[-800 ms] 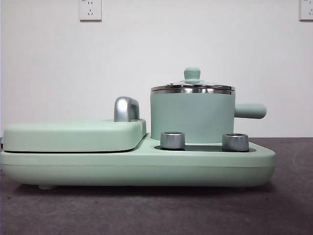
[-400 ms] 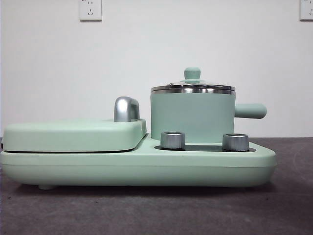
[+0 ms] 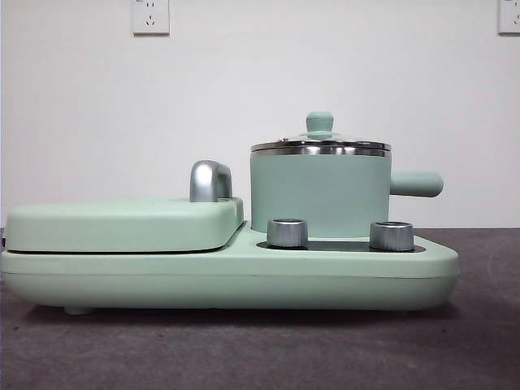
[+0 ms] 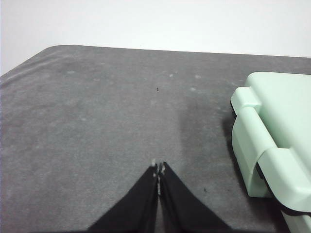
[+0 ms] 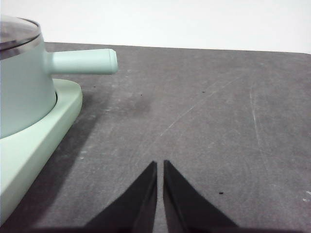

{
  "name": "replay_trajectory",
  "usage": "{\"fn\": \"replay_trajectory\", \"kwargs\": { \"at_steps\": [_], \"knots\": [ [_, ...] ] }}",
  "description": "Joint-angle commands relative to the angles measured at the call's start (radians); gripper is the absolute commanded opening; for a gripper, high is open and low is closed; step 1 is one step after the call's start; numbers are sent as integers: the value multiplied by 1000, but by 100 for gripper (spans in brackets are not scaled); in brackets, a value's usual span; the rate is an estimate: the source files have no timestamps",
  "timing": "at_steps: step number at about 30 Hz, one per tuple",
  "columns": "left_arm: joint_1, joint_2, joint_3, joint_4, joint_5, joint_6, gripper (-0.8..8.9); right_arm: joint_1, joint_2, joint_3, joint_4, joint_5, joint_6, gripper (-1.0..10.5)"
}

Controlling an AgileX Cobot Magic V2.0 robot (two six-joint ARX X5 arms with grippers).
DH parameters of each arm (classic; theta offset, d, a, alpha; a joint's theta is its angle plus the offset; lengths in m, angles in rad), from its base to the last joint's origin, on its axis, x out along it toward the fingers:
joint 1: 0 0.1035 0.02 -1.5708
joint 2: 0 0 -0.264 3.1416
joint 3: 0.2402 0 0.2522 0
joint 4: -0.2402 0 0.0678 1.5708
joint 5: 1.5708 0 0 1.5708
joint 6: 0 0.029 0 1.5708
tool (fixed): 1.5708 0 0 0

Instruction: Put the buns in a small steamer

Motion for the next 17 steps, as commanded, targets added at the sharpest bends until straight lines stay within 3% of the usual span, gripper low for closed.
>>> {"fn": "replay_trajectory", "kwargs": {
  "at_steps": [1, 17],
  "knots": [
    [2, -2, -19, -6, -3, 6, 7, 0, 1, -5, 8, 1, -13, 20],
    [2, -2, -19, -6, -3, 6, 7, 0, 1, -5, 16, 1, -13, 20]
  ]
}}
